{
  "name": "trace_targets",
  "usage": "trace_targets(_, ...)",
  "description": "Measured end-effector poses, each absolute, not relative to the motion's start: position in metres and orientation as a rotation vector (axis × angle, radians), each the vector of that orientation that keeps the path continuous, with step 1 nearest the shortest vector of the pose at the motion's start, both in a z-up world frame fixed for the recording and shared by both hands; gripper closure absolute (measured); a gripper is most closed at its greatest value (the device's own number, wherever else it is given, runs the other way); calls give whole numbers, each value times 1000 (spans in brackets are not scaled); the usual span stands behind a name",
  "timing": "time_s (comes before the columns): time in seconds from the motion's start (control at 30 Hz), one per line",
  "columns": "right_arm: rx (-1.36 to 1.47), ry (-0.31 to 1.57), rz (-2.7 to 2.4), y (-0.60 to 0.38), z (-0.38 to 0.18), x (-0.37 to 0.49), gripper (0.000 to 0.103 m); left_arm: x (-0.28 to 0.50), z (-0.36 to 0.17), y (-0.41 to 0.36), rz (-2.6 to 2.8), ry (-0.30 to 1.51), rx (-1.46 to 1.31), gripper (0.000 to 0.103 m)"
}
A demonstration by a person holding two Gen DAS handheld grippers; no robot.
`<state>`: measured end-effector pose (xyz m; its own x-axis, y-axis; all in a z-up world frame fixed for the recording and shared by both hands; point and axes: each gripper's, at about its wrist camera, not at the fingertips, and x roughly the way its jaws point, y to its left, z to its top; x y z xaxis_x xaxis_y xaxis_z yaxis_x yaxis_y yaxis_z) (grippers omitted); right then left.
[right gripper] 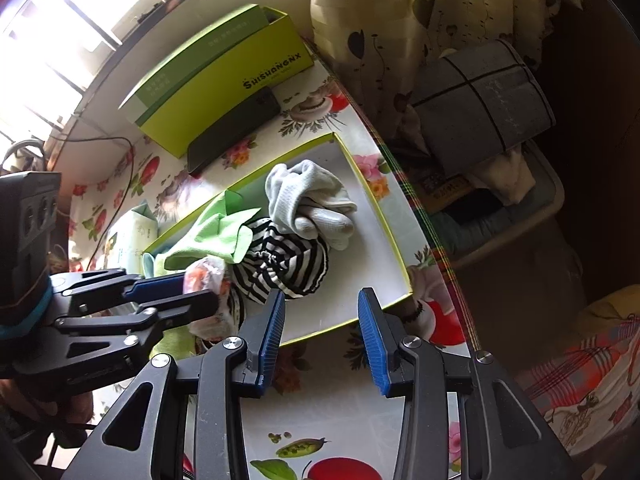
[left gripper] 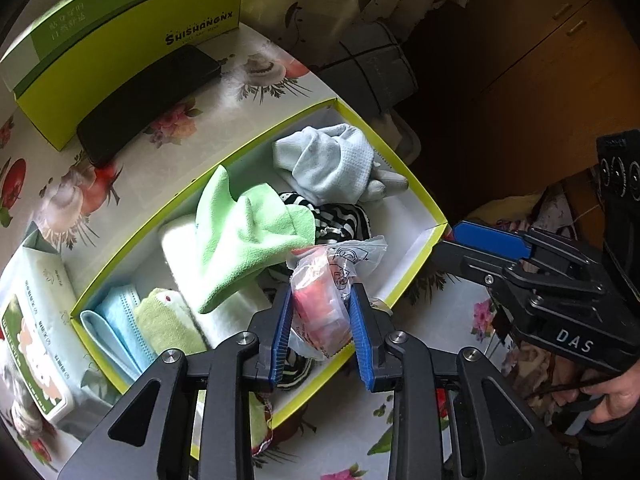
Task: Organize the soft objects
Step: 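Lower the plastic bag into the box and open the left gripper, then move both grippers out of the box toward the sock and glove on the table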
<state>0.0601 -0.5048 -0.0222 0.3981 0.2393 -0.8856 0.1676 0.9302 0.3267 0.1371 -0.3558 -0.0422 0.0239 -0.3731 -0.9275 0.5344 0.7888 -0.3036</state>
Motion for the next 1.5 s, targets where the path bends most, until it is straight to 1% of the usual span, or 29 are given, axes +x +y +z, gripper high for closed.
trace_targets(0.03, 396, 1170, 49, -505, -22, 60, 66, 138, -43, -356, -699, 1384, 142, 72)
trace_targets(0.1, 396, 1170, 54, -505, -23, 59, 66, 138, -42, -354, -697, 1381, 125, 67)
trace_targets(0.23, 388, 1173, 72, -498, -24, 58, 66, 138, -40, -348, -683, 1375, 98, 65)
trace_targets(0.3, 383, 1174, 83, -494, -23, 59, 66, 139, -41, -344, -673, 1382, 81, 61)
trace_targets(0.67, 350, 1159, 142, -471, -13, 56, 66, 134, -30, -321, -631, 1368, 11, 61)
trace_targets(0.8, 315, 1172, 194, -455, -14, 57, 77, 131, -21, -310, -598, 1347, -9, 61)
trace_targets(0.9, 300, 1188, 221, -443, -21, 62, 78, 126, -13, -300, -560, 1328, -6, 61)
trace_targets(1.23, 250, 1284, 239, -417, -61, 83, 79, 112, 6, -262, -443, 1276, 0, 61)
trace_targets(1.5, 242, 1241, 248, -411, -32, 70, 79, 100, 22, -238, -400, 1210, 19, 61)
